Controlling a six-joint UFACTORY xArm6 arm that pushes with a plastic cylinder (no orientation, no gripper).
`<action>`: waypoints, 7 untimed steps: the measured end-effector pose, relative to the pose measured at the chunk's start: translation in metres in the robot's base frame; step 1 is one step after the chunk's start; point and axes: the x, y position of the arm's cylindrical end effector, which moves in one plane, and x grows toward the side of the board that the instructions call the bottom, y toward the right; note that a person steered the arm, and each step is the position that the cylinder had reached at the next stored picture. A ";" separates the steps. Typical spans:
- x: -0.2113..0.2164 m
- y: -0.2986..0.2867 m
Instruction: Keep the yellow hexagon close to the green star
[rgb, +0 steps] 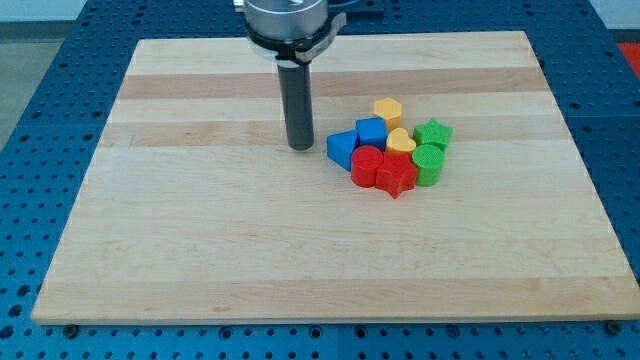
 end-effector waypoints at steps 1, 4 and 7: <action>0.000 0.019; 0.003 0.039; 0.005 0.077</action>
